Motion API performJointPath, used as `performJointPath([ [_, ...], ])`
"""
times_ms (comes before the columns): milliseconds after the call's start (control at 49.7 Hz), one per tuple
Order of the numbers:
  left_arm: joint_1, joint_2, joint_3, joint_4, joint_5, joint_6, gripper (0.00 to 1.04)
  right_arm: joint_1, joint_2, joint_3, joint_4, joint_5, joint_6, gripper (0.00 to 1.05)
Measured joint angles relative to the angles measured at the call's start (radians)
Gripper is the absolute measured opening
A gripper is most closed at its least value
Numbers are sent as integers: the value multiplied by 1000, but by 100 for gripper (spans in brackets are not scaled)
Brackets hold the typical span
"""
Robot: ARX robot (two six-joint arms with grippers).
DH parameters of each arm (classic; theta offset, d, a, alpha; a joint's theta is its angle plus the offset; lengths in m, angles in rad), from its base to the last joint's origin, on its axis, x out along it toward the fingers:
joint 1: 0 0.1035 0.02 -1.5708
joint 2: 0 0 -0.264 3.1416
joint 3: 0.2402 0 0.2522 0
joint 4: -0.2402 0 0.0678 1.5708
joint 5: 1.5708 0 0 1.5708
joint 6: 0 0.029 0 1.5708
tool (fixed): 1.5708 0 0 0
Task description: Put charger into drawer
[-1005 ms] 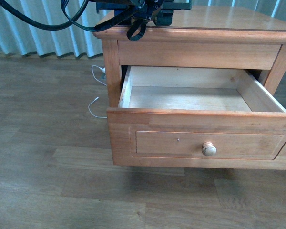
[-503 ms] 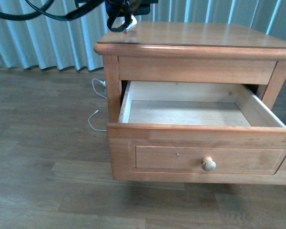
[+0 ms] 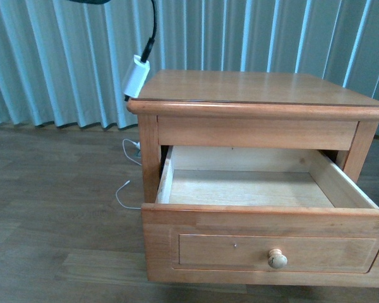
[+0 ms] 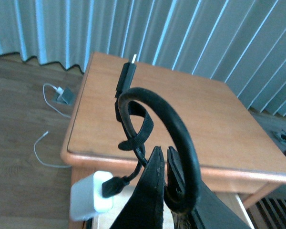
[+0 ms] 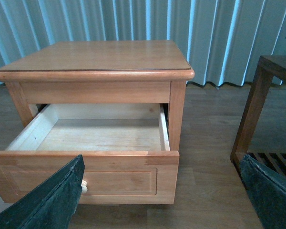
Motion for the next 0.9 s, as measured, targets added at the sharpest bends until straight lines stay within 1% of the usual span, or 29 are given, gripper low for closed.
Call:
performJointPath([
  [141,-21,-24,-93,16,33,-25,4,0,0,0,0,0,0,97],
  [342,-33,60,-92,53,32,-65,4,0,0,0,0,0,0,97],
  [503,-47,208,3,57,27,-93,4,0,0,0,0,0,0,97],
  [905,-77,513,269,-5,32,-109,4,0,0,0,0,0,0,97],
])
